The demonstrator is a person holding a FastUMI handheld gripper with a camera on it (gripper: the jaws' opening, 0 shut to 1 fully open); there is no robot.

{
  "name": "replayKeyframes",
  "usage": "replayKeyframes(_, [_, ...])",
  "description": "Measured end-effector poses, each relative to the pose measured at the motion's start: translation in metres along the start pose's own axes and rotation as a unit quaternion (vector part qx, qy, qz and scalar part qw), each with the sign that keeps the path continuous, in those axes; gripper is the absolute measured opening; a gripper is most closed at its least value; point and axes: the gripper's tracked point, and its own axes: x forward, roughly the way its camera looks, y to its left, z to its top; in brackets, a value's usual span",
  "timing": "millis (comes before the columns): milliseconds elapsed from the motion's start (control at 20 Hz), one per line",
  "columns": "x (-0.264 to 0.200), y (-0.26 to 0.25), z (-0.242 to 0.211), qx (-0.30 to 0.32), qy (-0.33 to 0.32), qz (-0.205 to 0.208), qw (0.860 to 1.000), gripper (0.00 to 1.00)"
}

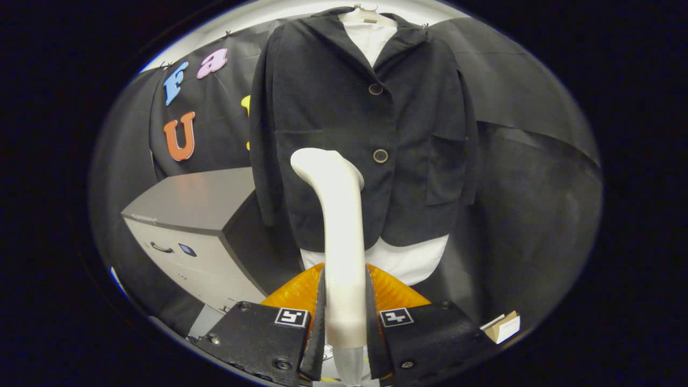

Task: Iron the clothes twice with a garment steamer, once on the left side and once on the right side.

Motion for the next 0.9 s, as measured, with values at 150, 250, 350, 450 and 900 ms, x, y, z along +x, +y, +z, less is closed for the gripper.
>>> replayKeyframes(150, [0.006, -0.002, -0.02, -0.007, 0.019, 0.003, 1.0, 0.35])
replayKeyframes(250, [0.008, -0.005, -0.03, -0.008, 0.032, 0.008, 0.999, 0.35])
replayKeyframes(350, [0.008, -0.007, -0.035, -0.006, 0.04, 0.014, 0.999, 0.35])
replayKeyframes(450, [0.002, -0.015, -0.04, 0.0, 0.046, 0.019, 0.999, 0.35])
replayKeyframes(900, [-0.065, -0.104, 0.004, 0.067, -0.005, 0.04, 0.997, 0.36])
